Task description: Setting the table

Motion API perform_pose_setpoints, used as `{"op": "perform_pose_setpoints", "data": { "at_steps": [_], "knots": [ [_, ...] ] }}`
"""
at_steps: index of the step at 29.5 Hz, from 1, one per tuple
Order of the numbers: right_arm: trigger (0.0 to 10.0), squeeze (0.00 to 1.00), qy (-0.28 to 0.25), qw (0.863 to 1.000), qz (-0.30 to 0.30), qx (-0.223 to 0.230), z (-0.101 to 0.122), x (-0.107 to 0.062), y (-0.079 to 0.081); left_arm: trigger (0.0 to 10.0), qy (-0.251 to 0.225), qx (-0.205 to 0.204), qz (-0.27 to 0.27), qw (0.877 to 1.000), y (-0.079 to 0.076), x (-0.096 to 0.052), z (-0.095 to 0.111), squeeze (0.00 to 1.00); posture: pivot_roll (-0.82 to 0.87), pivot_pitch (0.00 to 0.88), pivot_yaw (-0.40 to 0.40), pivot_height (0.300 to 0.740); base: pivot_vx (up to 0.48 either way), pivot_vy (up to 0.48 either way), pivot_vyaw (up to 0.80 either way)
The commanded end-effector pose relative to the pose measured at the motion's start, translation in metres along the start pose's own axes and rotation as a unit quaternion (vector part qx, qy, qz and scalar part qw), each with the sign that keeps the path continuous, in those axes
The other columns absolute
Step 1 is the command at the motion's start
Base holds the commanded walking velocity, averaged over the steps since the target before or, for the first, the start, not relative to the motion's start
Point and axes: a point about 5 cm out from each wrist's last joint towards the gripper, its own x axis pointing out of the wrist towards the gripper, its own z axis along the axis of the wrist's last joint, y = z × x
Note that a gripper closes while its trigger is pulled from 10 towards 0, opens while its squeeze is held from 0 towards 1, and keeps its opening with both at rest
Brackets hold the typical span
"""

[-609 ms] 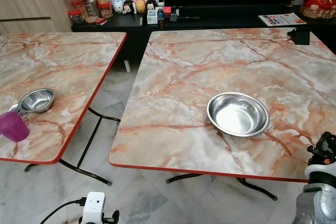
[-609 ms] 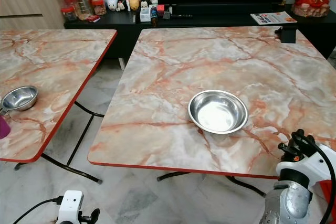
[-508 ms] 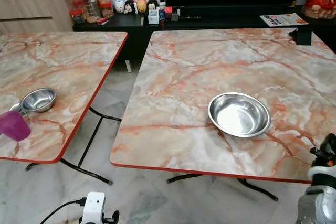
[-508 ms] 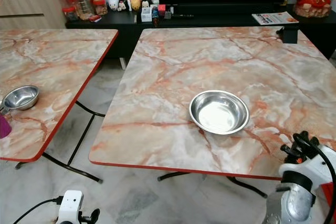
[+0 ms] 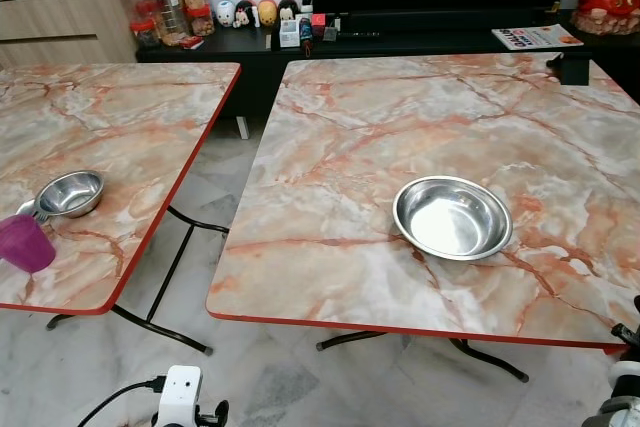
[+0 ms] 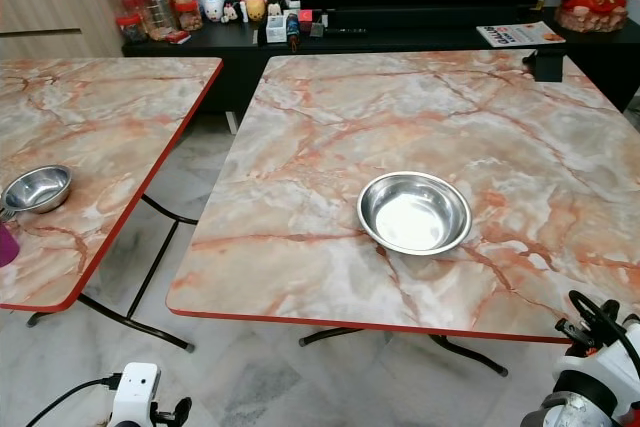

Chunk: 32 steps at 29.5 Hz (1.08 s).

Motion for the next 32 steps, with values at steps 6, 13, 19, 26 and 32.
{"op": "perform_pose_setpoints", "data": {
  "at_steps": [6, 13, 19, 26, 32],
  "knots": [
    [10.0, 0.0, 0.024, 0.999, -0.023, -0.013, -0.009, -0.012, -0.006, 10.0, 0.0, -0.003, -0.001, 1.0, -0.001, -0.001, -0.003, 0.0, -0.09, 0.0, 0.048, 0.74, 0.0, 0.0, 0.0],
    [10.0, 0.0, 0.07, 0.996, -0.044, -0.025, -0.029, -0.027, -0.015, 10.0, -0.002, -0.002, -0.004, 1.0, -0.002, 0.0, -0.001, 0.0, -0.1, 0.006, 0.043, 0.74, 0.0, 0.0, 0.0],
    [10.0, 0.0, 0.156, 0.986, -0.055, -0.023, -0.064, -0.04, -0.021, 10.0, 0.0, -0.001, -0.004, 1.0, -0.002, -0.001, -0.003, 0.0, -0.09, 0.0, 0.038, 0.74, 0.0, 0.0, 0.0],
    [10.0, 0.0, 0.322, 0.945, -0.026, -0.059, -0.117, -0.047, -0.022, 10.0, 0.004, 0.002, -0.007, 1.0, -0.002, -0.002, -0.005, 0.0, -0.09, 0.0, 0.035, 0.74, 0.0, 0.0, 0.0],
    [10.0, 0.0, 0.399, 0.91, 0.054, -0.098, -0.144, -0.05, -0.004, 10.0, 0.007, 0.005, -0.006, 1.0, -0.002, -0.002, -0.006, 0.0, -0.08, 0.0, 0.034, 0.74, 0.0, 0.0, 0.0]
  ]
}}
